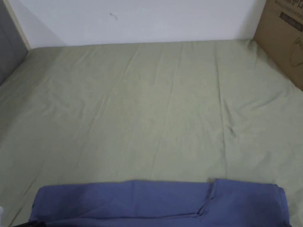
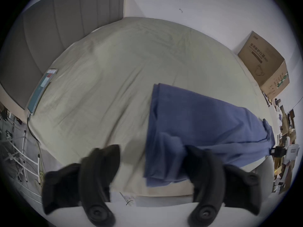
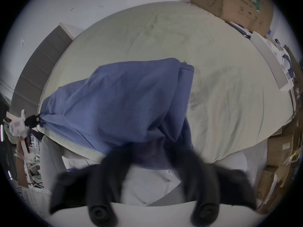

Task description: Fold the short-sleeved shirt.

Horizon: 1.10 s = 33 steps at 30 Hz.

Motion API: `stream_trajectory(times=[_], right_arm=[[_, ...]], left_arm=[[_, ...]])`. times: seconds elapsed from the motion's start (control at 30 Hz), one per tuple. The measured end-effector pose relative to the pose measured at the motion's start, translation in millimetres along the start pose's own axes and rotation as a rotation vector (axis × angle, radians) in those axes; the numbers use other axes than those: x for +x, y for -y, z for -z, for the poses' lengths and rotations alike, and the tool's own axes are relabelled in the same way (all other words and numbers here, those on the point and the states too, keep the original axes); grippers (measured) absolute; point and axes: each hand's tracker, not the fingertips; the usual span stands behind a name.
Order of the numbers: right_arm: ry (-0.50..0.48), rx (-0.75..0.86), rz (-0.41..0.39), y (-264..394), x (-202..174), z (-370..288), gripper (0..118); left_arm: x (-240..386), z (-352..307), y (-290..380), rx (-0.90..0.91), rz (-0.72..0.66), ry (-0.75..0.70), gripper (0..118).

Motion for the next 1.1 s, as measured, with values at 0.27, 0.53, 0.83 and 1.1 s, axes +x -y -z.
stream_trajectory(times=[0.27, 0.53, 0.83, 1.1], right_arm=[[0.043, 0.301, -0.073, -23, -46, -64, 89], [-0.086, 0.4, -0.168, -25, -131, -40, 0], [-0.17, 0.389, -0.284, -21, -202, -19, 0], [-0.207, 0.34, -0.371, -19, -235, -5, 0]], left_arm=[[-19, -57, -3, 0.148, -0.204, 0.118, 89], [-33, -42, 30, 0.083, -0.328, 0.233, 0], [-63, -20, 31, 0.109, -0.513, 0.432, 114], [-76, 23, 23, 0.081, -0.525, 0.523, 114]])
